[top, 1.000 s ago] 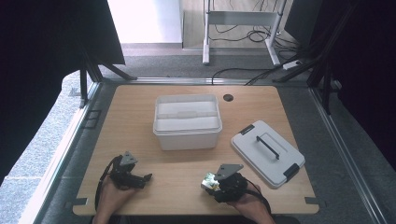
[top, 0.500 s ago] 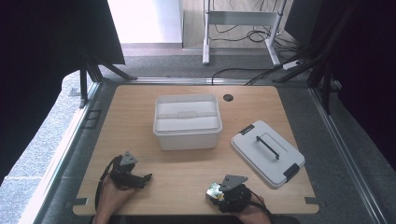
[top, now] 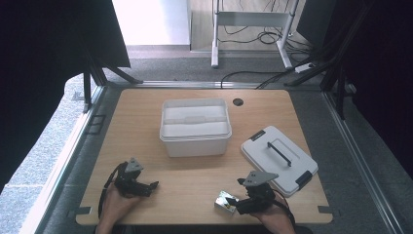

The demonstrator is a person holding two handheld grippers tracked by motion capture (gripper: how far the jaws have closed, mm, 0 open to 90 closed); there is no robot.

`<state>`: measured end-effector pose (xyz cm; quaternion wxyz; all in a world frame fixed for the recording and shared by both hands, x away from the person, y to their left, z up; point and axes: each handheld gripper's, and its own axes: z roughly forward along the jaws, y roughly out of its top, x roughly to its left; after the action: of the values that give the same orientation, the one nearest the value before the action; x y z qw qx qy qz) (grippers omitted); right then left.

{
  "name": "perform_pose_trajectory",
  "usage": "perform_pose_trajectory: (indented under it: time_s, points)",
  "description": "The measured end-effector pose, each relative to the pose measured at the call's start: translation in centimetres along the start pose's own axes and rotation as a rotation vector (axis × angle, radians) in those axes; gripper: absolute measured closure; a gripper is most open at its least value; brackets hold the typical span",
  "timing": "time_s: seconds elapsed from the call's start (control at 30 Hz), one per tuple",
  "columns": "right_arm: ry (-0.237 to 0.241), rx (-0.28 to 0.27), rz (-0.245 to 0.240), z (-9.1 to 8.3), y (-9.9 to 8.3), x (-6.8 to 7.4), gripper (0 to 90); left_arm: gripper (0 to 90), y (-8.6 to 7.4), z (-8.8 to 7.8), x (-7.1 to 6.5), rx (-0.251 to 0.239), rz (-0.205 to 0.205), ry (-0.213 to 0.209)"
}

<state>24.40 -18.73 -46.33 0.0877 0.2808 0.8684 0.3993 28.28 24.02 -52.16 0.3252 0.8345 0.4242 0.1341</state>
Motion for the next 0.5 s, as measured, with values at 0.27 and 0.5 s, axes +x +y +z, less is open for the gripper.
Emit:
perform_pose_trajectory:
  time_s: [0.27, 0.5]
  points:
    - [-0.087, -0.008, 0.049, -0.5, 0.1, -3.0, 16.5, 0.0, 1.5, -0.3, -1.0, -0.02, 0.051, -0.041]
    - [-0.131, -0.017, 0.085, 0.7, 1.7, -5.6, 10.9, 0.0, 5.0, -0.2, -0.8, -0.029, 0.078, -0.119]
